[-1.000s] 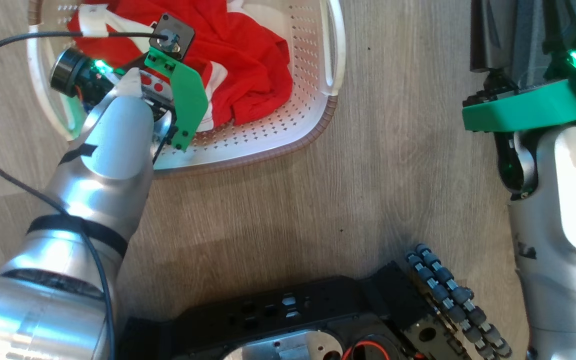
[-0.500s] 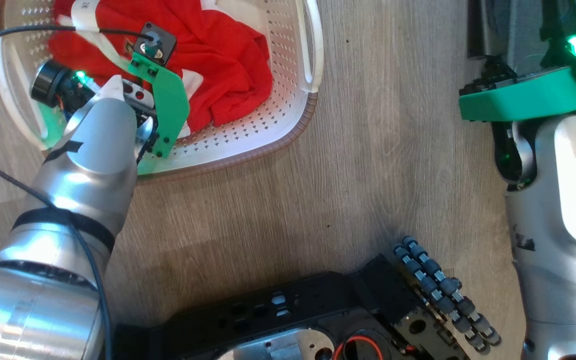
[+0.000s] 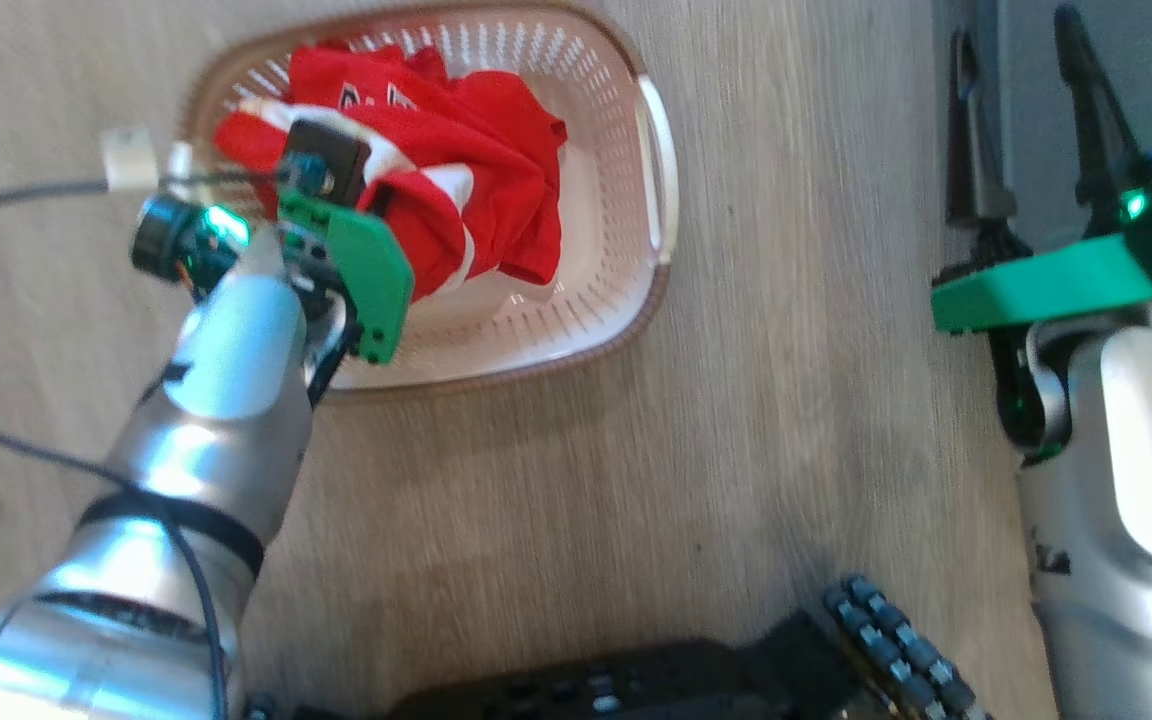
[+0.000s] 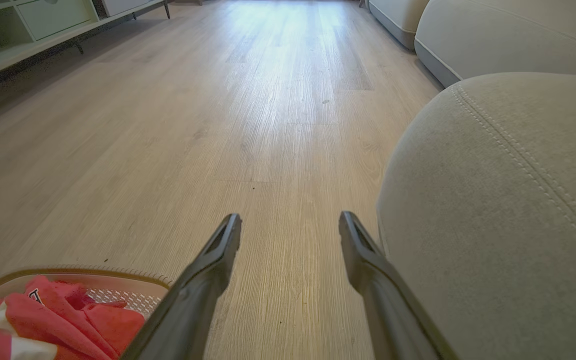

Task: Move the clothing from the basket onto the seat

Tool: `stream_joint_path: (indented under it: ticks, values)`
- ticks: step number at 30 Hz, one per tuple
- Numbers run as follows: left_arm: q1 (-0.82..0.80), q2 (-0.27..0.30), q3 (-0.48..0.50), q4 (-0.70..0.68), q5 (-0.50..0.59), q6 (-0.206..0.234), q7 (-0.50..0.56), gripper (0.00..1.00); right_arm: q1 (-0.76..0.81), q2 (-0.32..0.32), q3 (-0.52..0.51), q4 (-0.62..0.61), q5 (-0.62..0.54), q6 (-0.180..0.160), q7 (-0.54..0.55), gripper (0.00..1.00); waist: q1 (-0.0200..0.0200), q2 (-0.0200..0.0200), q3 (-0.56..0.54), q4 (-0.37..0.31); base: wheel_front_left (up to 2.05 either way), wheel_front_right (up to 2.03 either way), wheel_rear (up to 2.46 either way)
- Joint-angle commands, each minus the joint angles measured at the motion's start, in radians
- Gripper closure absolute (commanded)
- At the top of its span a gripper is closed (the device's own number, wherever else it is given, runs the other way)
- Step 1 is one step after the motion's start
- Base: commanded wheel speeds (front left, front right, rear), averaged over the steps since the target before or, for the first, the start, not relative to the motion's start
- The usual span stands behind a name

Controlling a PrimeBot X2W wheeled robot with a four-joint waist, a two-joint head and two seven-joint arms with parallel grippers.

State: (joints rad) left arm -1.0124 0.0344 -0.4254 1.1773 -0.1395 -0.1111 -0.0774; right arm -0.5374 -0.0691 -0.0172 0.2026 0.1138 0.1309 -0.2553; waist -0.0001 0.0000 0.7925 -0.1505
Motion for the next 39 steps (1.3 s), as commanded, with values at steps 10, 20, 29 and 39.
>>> stream_joint_path:
  ticks: [10,20,29,39]
  values:
    - [0.201,0.016,0.070,-0.104,-0.123,0.007,-0.171,1.00,0.172,-0.035,-0.010,0.009,-0.005,0.000,-0.006,0.00,0.0001,0.0000,-0.364,0.115,0.00,0.00,0.00]
    - [0.435,0.021,0.139,-0.387,-0.171,0.046,-0.184,1.00,0.282,-0.037,-0.018,0.033,-0.002,0.000,-0.006,0.00,0.0001,0.0000,-0.522,0.121,0.00,0.00,0.00]
    - [0.649,0.043,0.192,-0.636,-0.181,0.072,-0.184,1.00,0.356,-0.045,-0.037,0.043,-0.003,0.000,-0.006,0.00,0.0001,0.0000,-0.632,0.113,0.00,0.00,0.00]
    - [0.793,0.062,0.237,-0.774,-0.216,0.105,-0.184,1.00,0.441,-0.038,-0.064,0.043,-0.007,0.000,-0.006,0.00,0.0001,0.0000,-0.721,0.105,0.00,0.00,0.00]
